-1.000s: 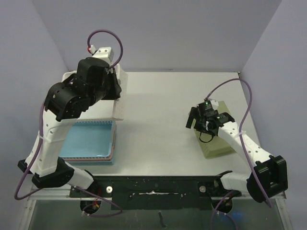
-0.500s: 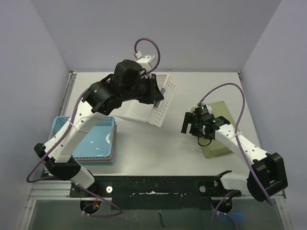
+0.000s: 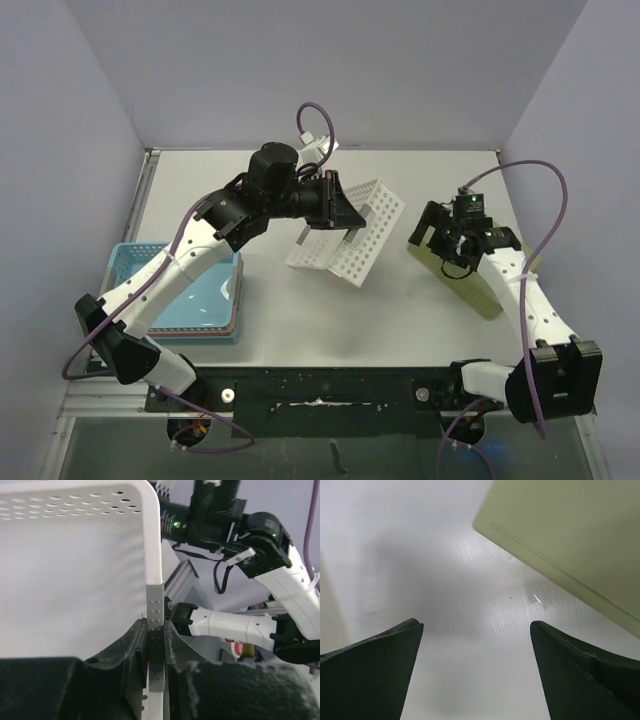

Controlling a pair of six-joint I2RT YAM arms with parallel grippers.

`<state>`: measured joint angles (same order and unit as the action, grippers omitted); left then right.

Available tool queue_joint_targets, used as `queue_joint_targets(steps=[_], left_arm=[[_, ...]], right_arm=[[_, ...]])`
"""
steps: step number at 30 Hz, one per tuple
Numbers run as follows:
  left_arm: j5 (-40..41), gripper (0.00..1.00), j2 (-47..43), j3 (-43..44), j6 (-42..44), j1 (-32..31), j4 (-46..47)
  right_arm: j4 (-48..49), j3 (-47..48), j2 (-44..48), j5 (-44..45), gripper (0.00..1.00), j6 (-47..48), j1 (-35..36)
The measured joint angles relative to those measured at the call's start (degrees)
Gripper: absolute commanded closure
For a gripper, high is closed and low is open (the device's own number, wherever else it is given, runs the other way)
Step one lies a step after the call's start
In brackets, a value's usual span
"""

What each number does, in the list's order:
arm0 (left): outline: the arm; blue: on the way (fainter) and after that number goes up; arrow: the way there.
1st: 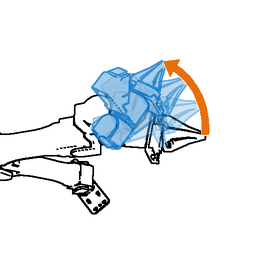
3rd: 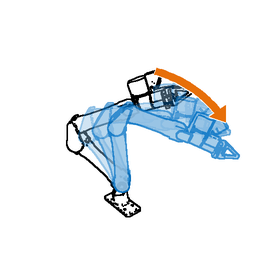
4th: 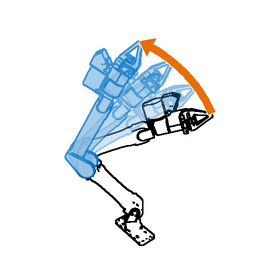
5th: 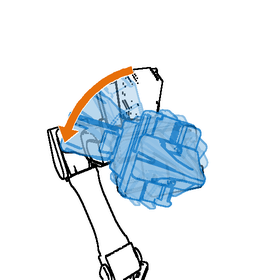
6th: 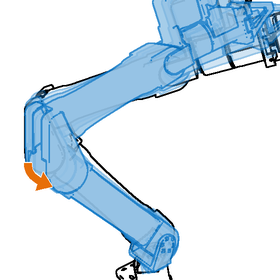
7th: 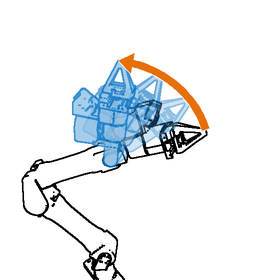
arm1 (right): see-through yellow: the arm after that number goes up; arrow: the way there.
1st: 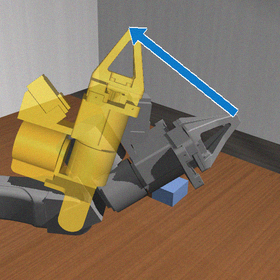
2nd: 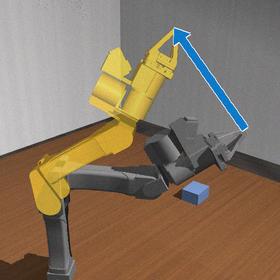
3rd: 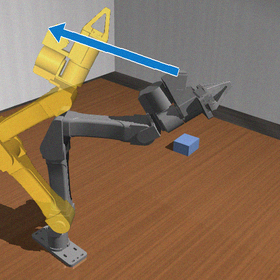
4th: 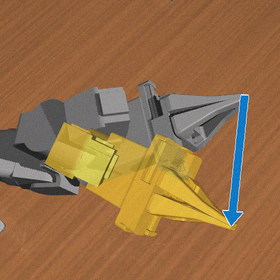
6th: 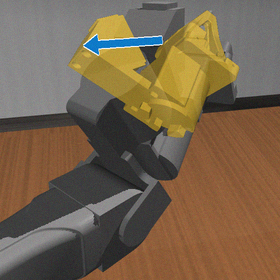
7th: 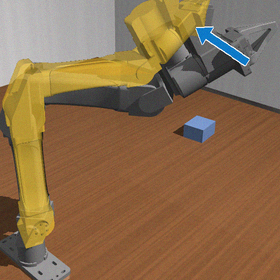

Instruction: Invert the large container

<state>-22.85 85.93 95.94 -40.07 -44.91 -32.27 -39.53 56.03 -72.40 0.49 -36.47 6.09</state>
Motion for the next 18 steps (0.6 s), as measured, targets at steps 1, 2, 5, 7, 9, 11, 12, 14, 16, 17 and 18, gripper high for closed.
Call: queue_joint_targets(steps=[1, 2, 5, 7, 9, 11, 12, 14, 16, 17, 18], left_arm=[[-2.03, 1.00, 0.00, -1.42, -1.09, 0.37, 1.79], [-3.80, 1.00, 0.00, -2.73, -2.05, 0.70, 3.39], [-10.19, 1.00, -0.09, -8.11, -8.02, 2.21, 10.69], [-14.51, 1.00, -0.22, -13.44, -14.10, 3.87, 18.67], [-17.33, 1.00, -0.20, -18.71, -20.57, 5.03, 26.58], [-19.54, 1.00, 0.24, -23.06, -27.54, 5.57, 34.45], [-20.59, 1.00, 0.76, -24.79, -31.19, 5.51, 38.86], [-22.21, 1.00, 2.21, -27.23, -37.83, 4.96, 47.78], [-23.10, 1.00, 4.46, -28.46, -44.22, 4.00, 56.98], [-23.47, 1.00, 5.70, -28.74, -46.97, 3.48, 61.42], [-23.65, 1.00, 6.73, -28.98, -49.05, 3.08, 64.70]], right_arm=[[-0.04, 0.85, 1.29, -0.83, 0.06, 0.20, 0.07], [-0.02, 1.66, 3.28, -1.40, 0.06, 0.31, 0.39], [-1.16, 3.61, 9.70, -1.05, 0.06, 0.09, 0.39], [-2.64, 5.38, 13.38, 0.48, 0.06, -0.15, 0.35], [-4.76, 7.56, 16.09, 2.67, 0.06, -0.42, 0.33], [-7.26, 9.86, 17.97, 5.20, 0.06, -0.70, 0.33], [-8.33, 10.69, 18.60, 6.45, 0.06, -1.01, 0.33], [-10.34, 11.76, 19.74, 8.87, 0.06, -1.53, 0.33], [-12.24, 12.04, 20.94, 11.13, 0.06, -1.90, 0.33], [-13.07, 12.04, 21.53, 12.13, 0.06, -2.08, 0.33], [-13.84, 12.04, 22.03, 13.07, 0.06, -2.16, 0.33]])
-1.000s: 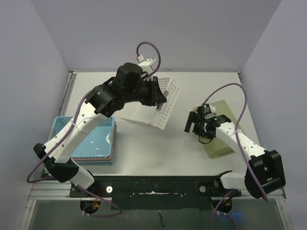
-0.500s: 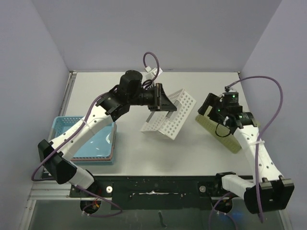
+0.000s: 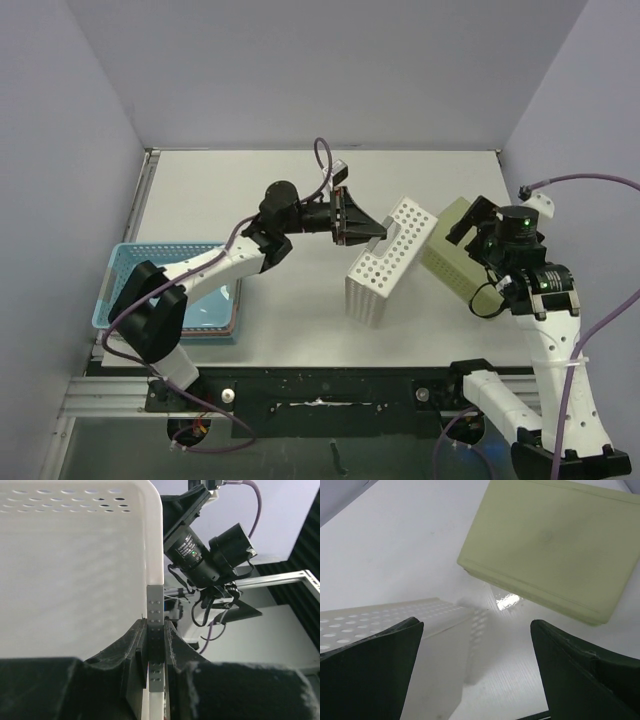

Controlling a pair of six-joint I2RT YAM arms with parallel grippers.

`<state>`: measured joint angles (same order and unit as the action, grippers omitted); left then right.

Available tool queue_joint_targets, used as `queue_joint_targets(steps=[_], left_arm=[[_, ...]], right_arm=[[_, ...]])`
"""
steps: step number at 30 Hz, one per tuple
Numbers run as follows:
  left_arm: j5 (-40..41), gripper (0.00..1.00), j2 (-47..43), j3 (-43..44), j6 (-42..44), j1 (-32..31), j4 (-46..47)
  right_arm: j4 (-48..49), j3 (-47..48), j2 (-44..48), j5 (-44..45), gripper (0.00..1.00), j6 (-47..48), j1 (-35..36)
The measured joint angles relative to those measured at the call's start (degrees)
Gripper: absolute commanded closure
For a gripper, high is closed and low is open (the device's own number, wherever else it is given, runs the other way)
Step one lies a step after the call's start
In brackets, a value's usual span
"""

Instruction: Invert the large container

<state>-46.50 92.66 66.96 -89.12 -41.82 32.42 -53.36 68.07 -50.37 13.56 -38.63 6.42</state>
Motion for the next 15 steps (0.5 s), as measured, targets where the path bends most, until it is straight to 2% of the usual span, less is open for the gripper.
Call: queue_joint_targets(steps=[8, 12, 13, 15], left_arm=[[0.09, 1.00, 11.54, -2.97, -20.26, -1.22, 29.92], [1.97, 1.00, 17.31, -5.55, -26.51, -0.46, 42.10], [2.47, 0.98, 17.99, -6.51, -27.63, -0.11, 44.06], [2.54, 0.84, 18.60, -9.22, -29.14, 0.83, 47.21]], right_arm=[[-3.96, 0.00, 0.48, 3.93, 0.05, -0.83, -0.07], [-5.25, -0.02, 1.07, 4.48, 0.05, -1.16, -0.07], [-5.53, -0.02, 1.38, 4.63, 0.05, -1.27, -0.07], [-6.14, -0.02, 2.29, 5.07, 0.05, -1.36, -0.07]])
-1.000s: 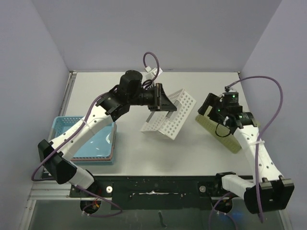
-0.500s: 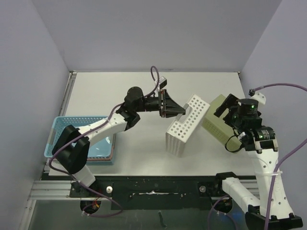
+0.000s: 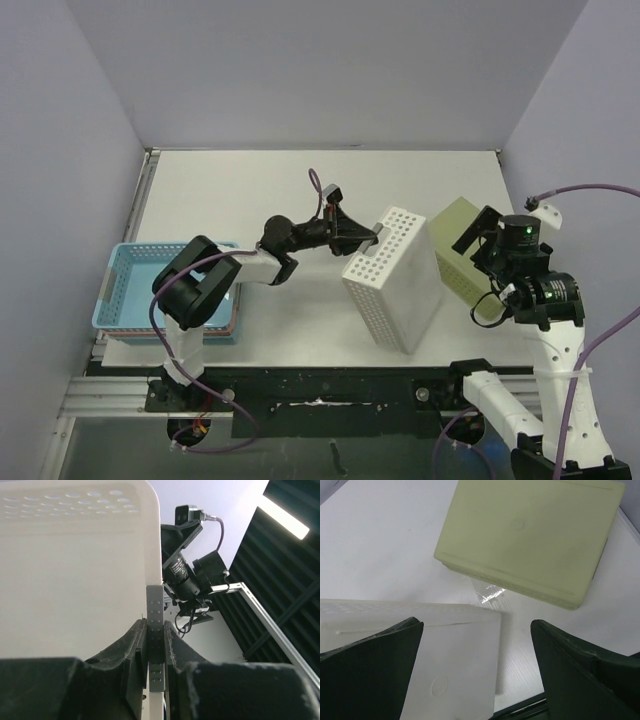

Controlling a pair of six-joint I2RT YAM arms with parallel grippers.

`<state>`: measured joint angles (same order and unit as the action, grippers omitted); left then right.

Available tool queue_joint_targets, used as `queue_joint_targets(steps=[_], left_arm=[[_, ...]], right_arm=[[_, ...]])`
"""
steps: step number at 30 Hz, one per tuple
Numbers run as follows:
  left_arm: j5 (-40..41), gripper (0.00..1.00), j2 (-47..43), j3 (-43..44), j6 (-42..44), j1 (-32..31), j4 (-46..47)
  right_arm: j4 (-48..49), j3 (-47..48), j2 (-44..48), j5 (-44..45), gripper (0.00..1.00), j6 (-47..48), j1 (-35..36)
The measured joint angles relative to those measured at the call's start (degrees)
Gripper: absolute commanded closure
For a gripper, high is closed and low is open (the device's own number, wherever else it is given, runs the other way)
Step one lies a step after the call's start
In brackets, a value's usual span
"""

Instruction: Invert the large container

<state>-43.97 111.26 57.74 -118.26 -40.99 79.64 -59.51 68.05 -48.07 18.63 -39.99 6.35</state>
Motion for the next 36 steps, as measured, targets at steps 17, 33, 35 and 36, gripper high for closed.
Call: queue_joint_targets(steps=[17, 33, 35, 36], left_arm=[[-1.53, 0.27, -9.22, 12.44, 41.64, 16.81, -63.73], [26.58, 0.24, -5.31, 33.35, 85.05, 9.03, -118.57], [29.16, 0.23, -4.87, 34.51, 86.66, 6.25, -119.99], [30.93, 0.23, -4.83, 35.52, 87.71, 4.83, -120.93]], right_arm=[[-2.16, 1.20, 0.87, 0.22, 0.04, 0.74, 0.00], [0.04, 0.00, -0.52, -5.44, 0.04, 2.32, 0.00], [0.07, -0.04, -0.52, -5.81, 0.01, 2.34, 0.00], [0.09, -0.04, -0.52, -6.01, 0.02, 2.47, 0.00]])
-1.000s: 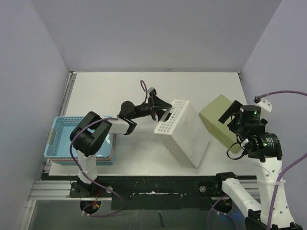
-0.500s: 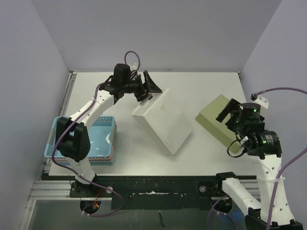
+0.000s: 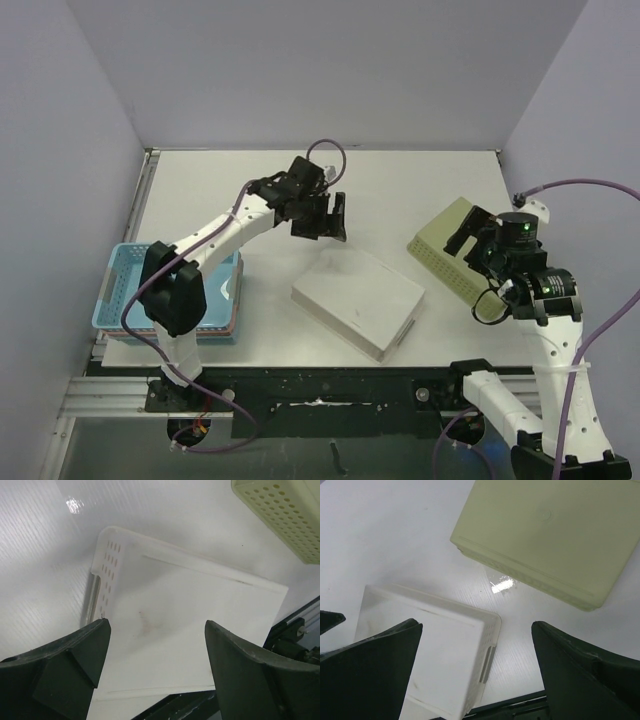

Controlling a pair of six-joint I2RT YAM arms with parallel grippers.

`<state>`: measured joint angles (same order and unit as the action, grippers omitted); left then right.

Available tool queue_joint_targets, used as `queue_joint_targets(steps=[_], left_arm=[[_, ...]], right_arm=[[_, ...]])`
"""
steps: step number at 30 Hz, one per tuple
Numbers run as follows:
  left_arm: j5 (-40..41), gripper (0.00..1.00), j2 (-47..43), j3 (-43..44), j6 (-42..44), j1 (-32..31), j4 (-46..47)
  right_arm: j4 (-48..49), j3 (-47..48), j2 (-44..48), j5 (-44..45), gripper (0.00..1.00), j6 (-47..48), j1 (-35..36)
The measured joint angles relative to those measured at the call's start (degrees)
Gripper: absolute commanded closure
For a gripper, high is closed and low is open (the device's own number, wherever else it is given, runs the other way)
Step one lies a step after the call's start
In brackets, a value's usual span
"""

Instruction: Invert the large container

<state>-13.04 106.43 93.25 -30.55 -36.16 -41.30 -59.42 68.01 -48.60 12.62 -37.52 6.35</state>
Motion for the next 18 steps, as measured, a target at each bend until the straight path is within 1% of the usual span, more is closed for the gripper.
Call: queue_joint_targets(steps=[2, 4, 6, 8, 10, 11, 12, 14, 15, 16, 17, 18], left_arm=[[2.99, 0.23, 0.00, 2.62, 1.70, -1.84, -1.46], [5.49, 0.22, -0.13, 5.38, 2.97, -2.10, -2.16], [8.37, 0.18, -0.81, 7.65, 4.33, -1.53, -2.91], [11.82, 0.15, -2.21, 10.08, 5.92, -0.42, -5.16], [14.93, 0.15, -4.04, 13.00, 7.34, 1.99, -8.13], [15.82, 0.14, -5.60, 14.45, 7.96, 4.66, -9.53], [15.87, 0.14, -6.91, 15.06, 8.37, 7.21, -10.23], [15.56, 0.12, -10.73, 15.41, 8.81, 15.45, -11.82], [15.98, 0.12, -12.72, 15.02, 8.83, 19.80, -12.24], [16.90, 0.12, -14.49, 14.27, 8.76, 23.02, -12.31], [18.71, 0.12, -17.11, 12.59, 8.74, 26.51, -12.57], [20.09, 0.12, -19.61, 11.02, 8.74, 28.50, -13.49]], right_arm=[[0.13, 0.00, -0.07, -1.11, 0.02, 1.01, 0.02], [0.39, 0.00, -0.87, -3.06, 0.02, 2.43, 0.33], [0.72, 0.00, -1.75, -4.63, 0.02, 3.32, 1.66], [1.53, -0.02, -3.10, -5.40, 0.02, 3.65, 5.90], [3.72, -0.63, -4.87, -5.29, 0.02, 2.64, 13.11], [4.68, -1.03, -6.29, -4.59, 0.02, 1.81, 17.81], [5.66, -1.20, -8.52, -2.78, 0.02, 0.59, 24.04], [7.72, -0.66, -14.25, -0.33, 0.02, -1.03, 35.69], [8.26, 0.33, -17.14, 0.55, 0.02, -1.49, 39.47], [9.18, 2.21, -22.10, 1.16, 0.03, -1.84, 43.58], [10.12, 4.11, -26.38, 1.33, 0.02, -1.97, 46.07], [11.19, 6.56, -31.23, 1.33, 0.02, -2.01, 48.06]])
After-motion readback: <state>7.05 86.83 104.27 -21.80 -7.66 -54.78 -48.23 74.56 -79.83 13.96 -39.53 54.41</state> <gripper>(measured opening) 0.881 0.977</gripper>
